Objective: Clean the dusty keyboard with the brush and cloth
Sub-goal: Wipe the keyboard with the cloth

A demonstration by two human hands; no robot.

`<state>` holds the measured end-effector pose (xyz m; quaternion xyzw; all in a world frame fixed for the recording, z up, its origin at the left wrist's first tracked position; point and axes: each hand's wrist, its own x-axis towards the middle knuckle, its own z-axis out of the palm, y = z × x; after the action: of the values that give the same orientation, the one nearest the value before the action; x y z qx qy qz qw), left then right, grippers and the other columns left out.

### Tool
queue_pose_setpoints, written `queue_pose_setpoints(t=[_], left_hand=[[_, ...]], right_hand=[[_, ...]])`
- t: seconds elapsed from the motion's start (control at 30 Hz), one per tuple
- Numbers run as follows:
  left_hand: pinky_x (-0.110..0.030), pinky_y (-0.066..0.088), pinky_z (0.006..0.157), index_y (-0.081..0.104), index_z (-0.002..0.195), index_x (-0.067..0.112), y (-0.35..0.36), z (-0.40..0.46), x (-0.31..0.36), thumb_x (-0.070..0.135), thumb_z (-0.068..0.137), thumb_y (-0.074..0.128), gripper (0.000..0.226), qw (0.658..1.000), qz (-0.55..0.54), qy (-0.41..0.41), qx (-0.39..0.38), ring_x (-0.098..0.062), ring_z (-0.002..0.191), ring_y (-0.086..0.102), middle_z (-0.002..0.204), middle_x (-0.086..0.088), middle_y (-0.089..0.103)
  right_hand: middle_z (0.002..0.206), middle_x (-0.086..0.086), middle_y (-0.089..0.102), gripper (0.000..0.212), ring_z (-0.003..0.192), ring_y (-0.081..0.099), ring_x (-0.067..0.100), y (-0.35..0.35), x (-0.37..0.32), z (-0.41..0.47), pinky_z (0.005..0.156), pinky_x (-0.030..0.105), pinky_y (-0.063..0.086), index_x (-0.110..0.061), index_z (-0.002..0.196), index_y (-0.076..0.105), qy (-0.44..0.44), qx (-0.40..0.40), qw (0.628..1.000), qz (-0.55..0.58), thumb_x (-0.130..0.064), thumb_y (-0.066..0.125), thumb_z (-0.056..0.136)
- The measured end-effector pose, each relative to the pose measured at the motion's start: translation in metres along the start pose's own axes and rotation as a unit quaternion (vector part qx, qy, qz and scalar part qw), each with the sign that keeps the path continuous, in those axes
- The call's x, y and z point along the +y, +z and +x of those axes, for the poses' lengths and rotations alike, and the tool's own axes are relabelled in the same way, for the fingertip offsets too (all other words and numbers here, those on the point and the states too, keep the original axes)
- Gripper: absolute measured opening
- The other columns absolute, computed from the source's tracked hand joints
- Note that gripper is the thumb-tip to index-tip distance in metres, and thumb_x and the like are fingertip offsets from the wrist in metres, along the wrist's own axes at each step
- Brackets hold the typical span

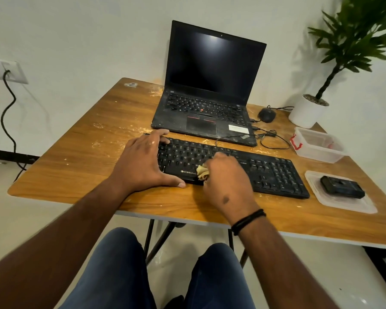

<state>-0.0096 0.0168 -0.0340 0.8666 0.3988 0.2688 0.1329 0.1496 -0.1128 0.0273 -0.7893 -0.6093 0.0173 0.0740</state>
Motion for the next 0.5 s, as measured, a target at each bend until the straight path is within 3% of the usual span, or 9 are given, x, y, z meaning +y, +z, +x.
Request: queue_pose_setpoints(t=[0.1, 0.23, 0.37, 0.5], left_hand=[[-0.041, 0.03, 0.113, 0.032, 0.148, 0.024, 0.002, 0.0, -0.002, 0.083, 0.046, 0.069, 0.124, 1.0, -0.004, 0.011, 0.004, -0.013, 0.128, 0.049, 0.134, 0.011, 0.057], [-0.04, 0.033, 0.107, 0.035, 0.146, 0.02, 0.004, 0.0, -0.008, 0.072, 0.053, 0.063, 0.11, 0.999, -0.002, 0.043, 0.007, -0.016, 0.129, 0.052, 0.133, 0.009, 0.06], [-0.041, 0.028, 0.115, 0.04, 0.145, 0.025, 0.002, -0.003, -0.001, 0.099, 0.054, 0.055, 0.118, 0.998, 0.052, 0.038, 0.008, -0.016, 0.129, 0.05, 0.138, 0.005, 0.057], [-0.041, 0.017, 0.122, 0.04, 0.147, 0.027, 0.016, -0.009, 0.045, 0.106, 0.055, 0.039, 0.121, 0.996, 0.078, 0.028, 0.013, -0.016, 0.134, 0.044, 0.143, 0.004, 0.052]], right_hand=[[0.122, 0.002, 0.053, 0.026, 0.119, 0.046, 0.02, 0.007, -0.031, -0.003, 0.106, 0.036, 0.045, -0.016, 0.12, 0.062, -0.049, 0.01, 0.998, 0.036, -0.019, 0.061, 0.094], [0.112, 0.006, 0.056, 0.022, 0.109, 0.049, 0.022, 0.012, -0.048, 0.005, 0.094, 0.036, 0.05, -0.011, 0.11, 0.066, -0.118, 0.022, 0.99, 0.079, -0.005, 0.054, 0.092], [0.109, -0.002, 0.06, 0.027, 0.103, 0.054, 0.014, 0.001, 0.002, 0.018, 0.096, 0.033, 0.051, -0.019, 0.113, 0.069, -0.064, 0.047, 0.983, 0.164, -0.006, 0.055, 0.094], [0.103, 0.002, 0.062, 0.026, 0.099, 0.057, 0.017, -0.01, 0.067, 0.032, 0.085, 0.029, 0.046, -0.014, 0.107, 0.071, 0.017, 0.136, 0.976, 0.172, 0.0, 0.055, 0.093]])
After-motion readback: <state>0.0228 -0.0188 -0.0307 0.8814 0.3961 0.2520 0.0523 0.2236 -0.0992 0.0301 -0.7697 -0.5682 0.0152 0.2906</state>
